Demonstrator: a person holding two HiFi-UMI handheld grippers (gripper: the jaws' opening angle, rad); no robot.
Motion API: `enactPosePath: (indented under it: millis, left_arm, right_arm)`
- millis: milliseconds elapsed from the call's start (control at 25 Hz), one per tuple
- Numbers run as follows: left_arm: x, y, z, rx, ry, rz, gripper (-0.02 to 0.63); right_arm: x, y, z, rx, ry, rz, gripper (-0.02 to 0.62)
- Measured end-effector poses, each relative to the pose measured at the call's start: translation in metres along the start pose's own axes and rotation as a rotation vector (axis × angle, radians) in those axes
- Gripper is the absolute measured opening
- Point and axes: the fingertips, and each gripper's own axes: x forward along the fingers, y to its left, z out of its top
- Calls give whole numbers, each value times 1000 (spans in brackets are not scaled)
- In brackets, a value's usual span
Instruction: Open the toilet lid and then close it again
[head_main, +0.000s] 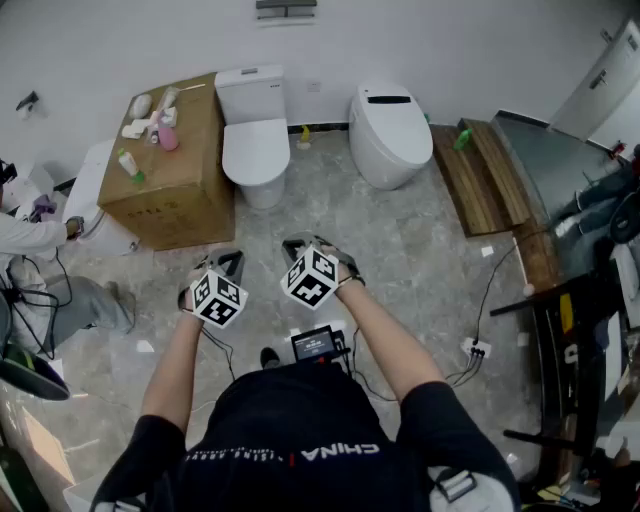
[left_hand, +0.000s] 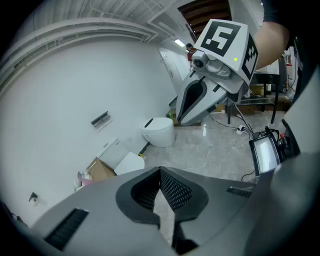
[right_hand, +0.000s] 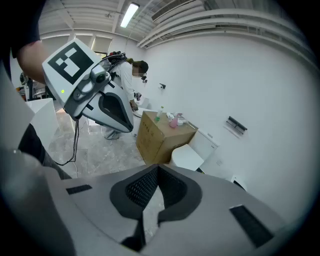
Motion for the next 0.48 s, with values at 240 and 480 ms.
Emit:
enactPosePath:
  millis: [240, 480]
  left_arm:
    - [-1, 1, 2, -2, -7, 13, 11]
    - [3, 0, 2, -9, -8, 8, 11]
  right_arm:
    - [-2, -2, -1, -10, 4, -6, 14]
    - [0, -5, -4, -4, 5, -8, 14]
